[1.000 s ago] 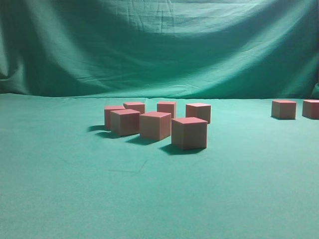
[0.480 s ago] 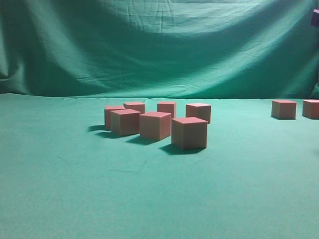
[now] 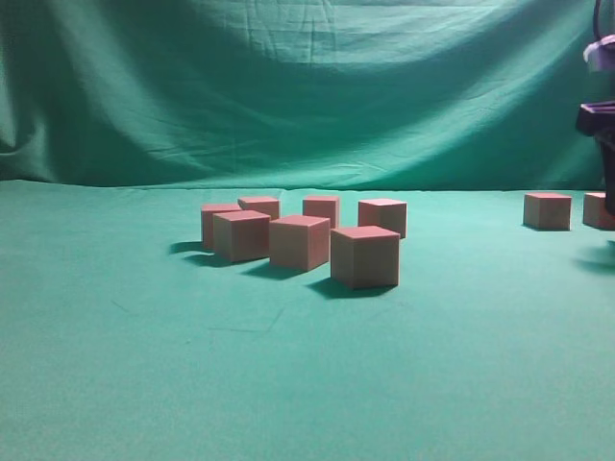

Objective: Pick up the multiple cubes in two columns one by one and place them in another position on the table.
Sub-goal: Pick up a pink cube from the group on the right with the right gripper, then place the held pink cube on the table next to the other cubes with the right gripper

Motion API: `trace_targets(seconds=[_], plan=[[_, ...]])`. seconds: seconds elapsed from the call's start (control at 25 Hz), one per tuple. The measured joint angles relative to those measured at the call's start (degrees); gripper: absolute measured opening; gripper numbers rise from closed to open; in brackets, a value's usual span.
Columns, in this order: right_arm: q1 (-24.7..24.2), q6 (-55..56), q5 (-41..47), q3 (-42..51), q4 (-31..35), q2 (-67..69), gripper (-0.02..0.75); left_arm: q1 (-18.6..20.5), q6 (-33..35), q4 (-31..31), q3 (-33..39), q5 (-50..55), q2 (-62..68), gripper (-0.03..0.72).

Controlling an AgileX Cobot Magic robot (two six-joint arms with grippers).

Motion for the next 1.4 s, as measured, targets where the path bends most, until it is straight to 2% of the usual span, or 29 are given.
trace_targets(seconds=[0.2,0.32,0.44,0.48,0.72,0.88,1.4], plan=[[0.0,0.0,-2.06,0.0,0.25,2.06,0.57,0.0,0.0,0.0,0.0,0.0,0.0,0.0],[0.0,0.0,-2.3,0.0,0.35,3.04,0.438,0.0,0.0,0.0,0.0,0.0,0.0,0.0],[0.0,-0.03,-2.3,0.0,0.59,3.38,0.264,0.0,0.0,0.0,0.0,0.0,0.0,0.0],[0.0,-0.03,-2.3,0.0,0.59,3.38,0.246,0.0,0.0,0.0,0.0,0.0,0.0,0.0],[0.26,-0.03,-1.24,0.0,0.47,2.03,0.257,0.0,0.0,0.0,0.0,0.0,0.0,0.0],[0.5,-0.03,-0.05,0.0,0.7,-3.95,0.257,0.0,0.0,0.0,0.0,0.0,0.0,0.0],[0.59,-0.03,17.09,0.1,7.24,-27.1,0.257,0.0,0.0,0.0,0.0,0.0,0.0,0.0]])
